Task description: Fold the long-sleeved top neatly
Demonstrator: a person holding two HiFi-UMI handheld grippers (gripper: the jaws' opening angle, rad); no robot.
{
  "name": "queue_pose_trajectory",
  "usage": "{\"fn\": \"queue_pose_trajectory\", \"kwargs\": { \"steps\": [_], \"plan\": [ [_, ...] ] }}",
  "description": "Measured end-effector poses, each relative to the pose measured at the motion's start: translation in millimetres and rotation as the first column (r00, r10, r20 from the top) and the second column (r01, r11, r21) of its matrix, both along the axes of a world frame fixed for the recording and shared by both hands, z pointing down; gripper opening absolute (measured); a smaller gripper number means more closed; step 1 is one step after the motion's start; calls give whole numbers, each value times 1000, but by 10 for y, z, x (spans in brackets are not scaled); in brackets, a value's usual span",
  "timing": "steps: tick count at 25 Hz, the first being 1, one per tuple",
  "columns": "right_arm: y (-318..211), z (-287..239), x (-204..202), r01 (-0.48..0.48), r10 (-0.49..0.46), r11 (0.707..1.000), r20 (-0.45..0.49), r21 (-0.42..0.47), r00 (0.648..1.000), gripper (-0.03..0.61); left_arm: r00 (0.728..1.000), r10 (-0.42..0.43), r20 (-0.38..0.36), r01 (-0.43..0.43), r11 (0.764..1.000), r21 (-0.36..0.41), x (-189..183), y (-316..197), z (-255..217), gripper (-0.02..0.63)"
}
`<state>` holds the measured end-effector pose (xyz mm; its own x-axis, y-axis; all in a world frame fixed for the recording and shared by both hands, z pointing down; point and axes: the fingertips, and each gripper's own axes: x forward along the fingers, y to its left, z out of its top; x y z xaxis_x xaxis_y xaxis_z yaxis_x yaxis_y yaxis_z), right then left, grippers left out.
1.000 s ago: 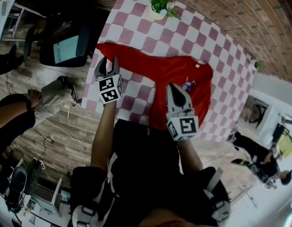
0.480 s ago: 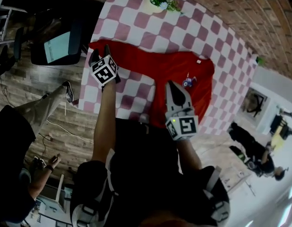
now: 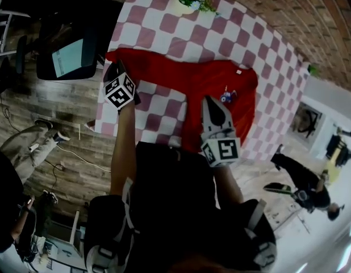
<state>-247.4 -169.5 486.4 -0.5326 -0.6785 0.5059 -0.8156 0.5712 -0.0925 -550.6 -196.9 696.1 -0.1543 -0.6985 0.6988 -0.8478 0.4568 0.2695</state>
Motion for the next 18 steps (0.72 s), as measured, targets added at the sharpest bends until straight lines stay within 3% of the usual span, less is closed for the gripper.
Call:
{"fn": "queue_pose_trajectory", "kwargs": {
  "steps": [9, 14, 18],
  "plan": [
    [270, -100, 432, -42, 41, 999, 25, 18, 999, 8, 990, 92, 108, -105, 987, 123, 244, 138, -632, 49],
    [444, -195, 803, -78, 77, 996, 36, 44, 996, 8, 974, 160, 163, -193, 959, 208, 574, 157, -1135, 49],
    [604, -273, 1151, -114, 112, 992, 44, 60, 993, 8, 951, 234, 200, -283, 921, 268, 973, 171, -1508, 49]
  ]
}}
